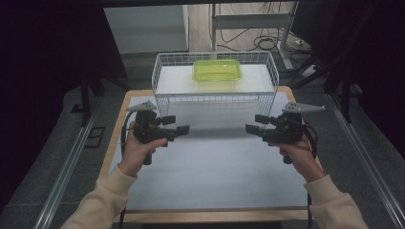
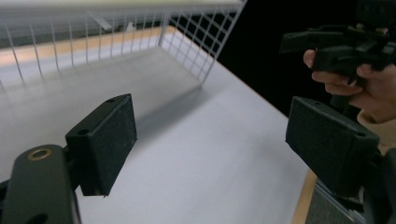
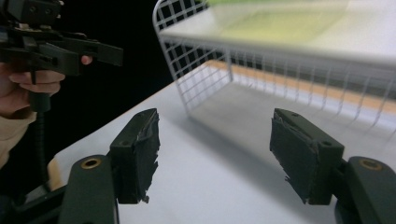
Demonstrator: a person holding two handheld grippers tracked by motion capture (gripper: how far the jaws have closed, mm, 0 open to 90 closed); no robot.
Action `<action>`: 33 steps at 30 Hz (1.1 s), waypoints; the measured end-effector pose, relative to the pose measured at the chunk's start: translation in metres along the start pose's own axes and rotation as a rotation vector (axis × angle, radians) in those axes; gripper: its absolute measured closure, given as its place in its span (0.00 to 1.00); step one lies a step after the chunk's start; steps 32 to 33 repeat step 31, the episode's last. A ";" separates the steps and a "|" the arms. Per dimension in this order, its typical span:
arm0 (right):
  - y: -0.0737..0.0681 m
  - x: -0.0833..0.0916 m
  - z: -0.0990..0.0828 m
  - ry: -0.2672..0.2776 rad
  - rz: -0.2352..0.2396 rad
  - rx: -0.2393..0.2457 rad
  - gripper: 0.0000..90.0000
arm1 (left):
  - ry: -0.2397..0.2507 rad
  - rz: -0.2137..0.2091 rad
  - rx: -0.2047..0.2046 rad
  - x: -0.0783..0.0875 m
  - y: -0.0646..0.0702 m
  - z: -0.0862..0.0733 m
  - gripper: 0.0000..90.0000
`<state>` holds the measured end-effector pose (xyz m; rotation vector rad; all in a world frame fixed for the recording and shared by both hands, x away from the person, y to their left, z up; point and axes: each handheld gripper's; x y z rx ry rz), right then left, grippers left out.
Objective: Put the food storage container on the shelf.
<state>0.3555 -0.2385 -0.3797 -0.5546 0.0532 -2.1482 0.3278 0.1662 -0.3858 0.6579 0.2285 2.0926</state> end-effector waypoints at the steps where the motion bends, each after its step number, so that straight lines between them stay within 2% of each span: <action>1: -0.001 0.000 -0.009 -0.007 0.009 -0.007 0.37 | -0.020 0.004 -0.006 -0.001 0.002 -0.016 0.18; 2: -0.001 0.000 -0.009 -0.007 0.009 -0.007 0.37 | -0.020 0.004 -0.006 -0.001 0.002 -0.016 0.18; 3: -0.002 0.001 -0.023 -0.018 0.013 -0.012 0.36 | -0.028 0.014 -0.009 -0.002 0.002 -0.030 0.18; 4: -0.002 0.001 -0.023 -0.018 0.013 -0.012 0.36 | -0.028 0.014 -0.009 -0.002 0.002 -0.030 0.18; 5: -0.002 0.001 -0.039 -0.030 0.018 -0.028 0.36 | -0.040 0.020 -0.007 -0.003 0.002 -0.044 0.18; 6: -0.003 0.000 -0.046 -0.040 0.022 -0.032 0.36 | -0.040 0.020 -0.007 -0.003 0.002 -0.044 0.18; 7: -0.003 0.000 -0.055 -0.057 0.024 -0.033 0.36 | -0.060 0.024 -0.004 -0.005 0.002 -0.057 0.18; 9: -0.004 -0.001 -0.071 -0.087 0.021 -0.026 0.36 | -0.076 0.031 -0.001 -0.006 0.001 -0.070 0.18; 10: -0.004 -0.001 -0.071 -0.087 0.021 -0.026 0.36 | -0.076 0.031 -0.001 -0.006 0.001 -0.070 0.18; 11: -0.004 -0.002 -0.085 -0.107 0.009 -0.008 0.36 | -0.094 0.037 0.006 -0.009 -0.001 -0.081 0.18; 12: -0.004 -0.002 -0.089 -0.108 0.008 -0.008 0.36 | -0.094 0.037 0.006 -0.009 -0.001 -0.081 0.18; 13: -0.003 -0.003 -0.094 -0.112 0.009 -0.018 0.36 | -0.108 0.044 0.028 -0.014 -0.005 -0.092 0.19; 15: -0.002 -0.006 -0.102 -0.129 0.010 -0.035 0.36 | -0.141 0.046 0.044 -0.020 -0.009 -0.101 0.19; 18: -0.002 -0.008 -0.104 -0.127 0.004 -0.033 0.36 | -0.157 0.049 0.049 -0.025 -0.010 -0.106 0.19; 19: -0.004 -0.009 -0.103 -0.112 -0.001 -0.028 0.37 | -0.170 0.050 0.036 -0.028 -0.009 -0.106 0.19; 27: -0.004 -0.005 -0.103 -0.097 -0.013 -0.011 0.36 | -0.167 0.056 0.031 -0.027 -0.010 -0.108 0.19; 29: -0.004 -0.003 -0.105 -0.090 -0.024 -0.004 0.35 | -0.156 0.066 0.033 -0.027 -0.011 -0.109 0.19; 31: -0.003 -0.001 -0.107 -0.087 -0.054 0.010 0.32 | -0.152 0.072 0.033 -0.027 -0.011 -0.110 0.20; 33: -0.003 -0.001 -0.107 -0.087 -0.054 0.010 0.32 | -0.152 0.072 0.033 -0.027 -0.011 -0.110 0.20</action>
Point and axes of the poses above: each handheld gripper's, and its own axes: x roughly backward along the jaws, z roughly out of its top, y roughly to its right, and after that the axes turned 3 degrees about -z, right-handed
